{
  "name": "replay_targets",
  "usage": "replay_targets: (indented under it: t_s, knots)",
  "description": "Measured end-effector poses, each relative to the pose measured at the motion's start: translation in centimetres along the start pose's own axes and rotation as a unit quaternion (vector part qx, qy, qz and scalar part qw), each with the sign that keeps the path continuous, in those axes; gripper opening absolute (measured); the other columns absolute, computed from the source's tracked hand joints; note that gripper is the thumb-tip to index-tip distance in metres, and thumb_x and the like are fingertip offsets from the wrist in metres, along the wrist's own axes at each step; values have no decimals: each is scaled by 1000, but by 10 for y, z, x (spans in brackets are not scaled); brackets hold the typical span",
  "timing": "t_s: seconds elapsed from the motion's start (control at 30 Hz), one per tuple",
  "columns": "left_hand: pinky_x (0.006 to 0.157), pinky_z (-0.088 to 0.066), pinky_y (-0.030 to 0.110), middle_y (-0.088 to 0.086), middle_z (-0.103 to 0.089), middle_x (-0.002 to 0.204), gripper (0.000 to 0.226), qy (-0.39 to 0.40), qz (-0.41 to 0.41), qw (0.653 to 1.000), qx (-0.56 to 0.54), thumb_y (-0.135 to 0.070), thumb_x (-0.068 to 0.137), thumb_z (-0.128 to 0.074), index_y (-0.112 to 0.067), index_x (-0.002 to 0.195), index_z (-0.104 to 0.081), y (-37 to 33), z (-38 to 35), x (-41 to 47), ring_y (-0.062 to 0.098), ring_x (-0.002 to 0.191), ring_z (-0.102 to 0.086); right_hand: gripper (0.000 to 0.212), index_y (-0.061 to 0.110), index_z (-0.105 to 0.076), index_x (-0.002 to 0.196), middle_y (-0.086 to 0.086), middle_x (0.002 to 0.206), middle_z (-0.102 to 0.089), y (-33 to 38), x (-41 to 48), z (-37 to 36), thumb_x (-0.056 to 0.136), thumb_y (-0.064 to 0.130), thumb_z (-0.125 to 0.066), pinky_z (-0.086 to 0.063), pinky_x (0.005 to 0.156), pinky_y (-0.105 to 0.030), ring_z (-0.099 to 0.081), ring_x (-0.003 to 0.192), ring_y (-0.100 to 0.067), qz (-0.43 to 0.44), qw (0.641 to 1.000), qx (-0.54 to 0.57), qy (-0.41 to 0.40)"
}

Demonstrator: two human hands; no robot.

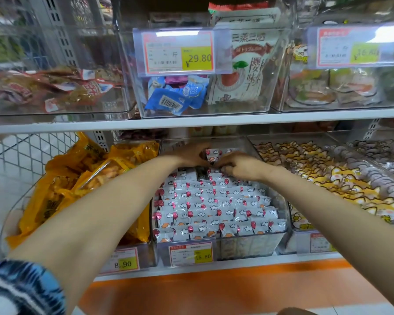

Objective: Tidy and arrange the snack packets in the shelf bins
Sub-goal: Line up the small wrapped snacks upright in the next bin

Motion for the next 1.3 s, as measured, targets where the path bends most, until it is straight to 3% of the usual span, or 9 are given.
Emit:
replay_targets:
  t_s: [0.1,0.27,0.37,0.5,0.63,0.8,0.93,1.13,1.3]
  knots:
    - [99,-43,34,7,-56,130,60,-4,8,1000,8,-25,87,-64,-24,141,-37,8,-4,10,24,114,-54,29,17,-56,120,-5,114,-62,-4,3,0,93,7,-50,-53,87,-34,-62,97,-21,-9,997,67,-41]
    - [85,-45,29,6,-63,115,49,-21,8,999,25,-23,86,-64,-17,133,-48,14,-3,18,23,104,-59,32,15,-58,116,-5,105,-60,-11,13,24,86,5,-64,-47,67,-14,-56,86,-15,-41,980,94,-170]
    - [91,-43,29,6,-60,123,51,0,6,998,65,-31,86,-64,-15,131,-48,19,-4,19,23,111,-57,44,19,-57,126,-4,118,-61,-16,24,18,83,16,-69,-49,88,-29,-59,102,-20,-57,990,83,-98]
    - [106,-30,38,-1,-62,117,47,22,-18,974,224,-54,80,-63,-27,116,-54,26,1,16,22,114,-51,43,18,-54,128,-5,126,-58,-14,39,12,87,24,-65,-43,89,-23,-55,110,-18,-66,994,44,-81]
    - [105,-24,41,-5,-62,112,47,42,-26,942,332,-69,80,-47,-34,106,-65,30,4,15,22,113,-46,44,13,-53,130,-7,132,-56,-12,48,16,88,20,-65,-42,94,-25,-53,118,-20,-54,992,71,-84]
    - [104,-26,48,-5,-55,124,55,72,-13,926,369,-70,76,-40,-36,115,-59,36,3,19,26,120,-38,48,13,-53,129,-4,128,-56,-18,50,11,85,22,-69,-40,88,-23,-53,114,-20,-55,994,88,-45]
    - [105,-24,48,-2,-48,133,56,83,-13,913,400,-66,81,-36,-35,125,-52,35,4,16,27,125,-32,48,14,-52,124,2,105,-50,-27,54,6,83,31,-70,-42,84,-28,-50,99,-17,-90,994,65,-19]
    - [102,-19,42,0,-45,130,43,72,-19,915,396,-57,87,-41,-37,122,-55,24,9,4,23,125,-30,21,30,-45,87,12,79,-44,-20,61,6,86,34,-66,-30,57,-18,-45,85,-15,-76,997,14,-17]
    - [106,-17,44,-1,-46,129,44,68,-9,905,419,-58,87,-38,-37,122,-55,22,10,0,21,125,-31,38,33,-39,67,10,70,-44,-16,64,-1,86,15,-66,-30,55,-19,-45,69,-11,-48,999,4,21]
Point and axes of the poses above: each hand's wrist, its own x-axis towards the middle knuckle, its own z-axis out of the back of the hand, y = z × x, the point moved 6 cm from there along x, towards the middle knuckle
